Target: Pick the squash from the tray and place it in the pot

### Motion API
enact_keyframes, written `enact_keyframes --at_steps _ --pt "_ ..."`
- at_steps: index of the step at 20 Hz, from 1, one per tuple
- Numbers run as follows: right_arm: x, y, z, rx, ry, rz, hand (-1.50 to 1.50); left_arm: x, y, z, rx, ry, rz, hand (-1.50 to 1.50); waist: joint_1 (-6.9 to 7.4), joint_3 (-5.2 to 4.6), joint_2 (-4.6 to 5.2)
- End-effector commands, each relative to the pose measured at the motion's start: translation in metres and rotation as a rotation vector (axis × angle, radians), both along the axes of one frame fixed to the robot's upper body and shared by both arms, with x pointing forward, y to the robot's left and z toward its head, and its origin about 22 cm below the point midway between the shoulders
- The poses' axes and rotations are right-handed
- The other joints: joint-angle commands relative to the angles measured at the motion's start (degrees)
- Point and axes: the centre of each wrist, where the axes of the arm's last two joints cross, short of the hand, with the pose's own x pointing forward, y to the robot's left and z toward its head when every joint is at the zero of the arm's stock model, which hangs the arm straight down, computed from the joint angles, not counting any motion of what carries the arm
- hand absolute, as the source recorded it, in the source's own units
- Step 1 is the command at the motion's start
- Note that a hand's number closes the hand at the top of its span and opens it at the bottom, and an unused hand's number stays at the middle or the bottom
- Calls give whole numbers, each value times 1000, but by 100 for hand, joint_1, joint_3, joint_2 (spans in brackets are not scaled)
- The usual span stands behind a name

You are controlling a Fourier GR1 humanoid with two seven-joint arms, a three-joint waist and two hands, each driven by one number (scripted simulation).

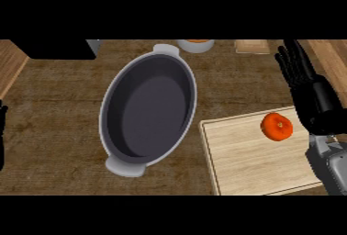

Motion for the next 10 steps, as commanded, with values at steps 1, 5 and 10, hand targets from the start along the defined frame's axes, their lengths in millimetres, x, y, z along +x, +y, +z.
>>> enact_keyframes --at_steps 1,5,10 --pt "-10 2 -12 37 81 -175 150 -3 0 -6 2 27 -21 0 -96 65 107" --pt "-44 -78 -85 152 416 -751 150 -18 6 -19 11 137 -12 0 -764 59 105" --pt "-88 -155 -101 -479 257 -1130 -150 -25 -6 -28 -47 220 -82 0 -786 -8 114"
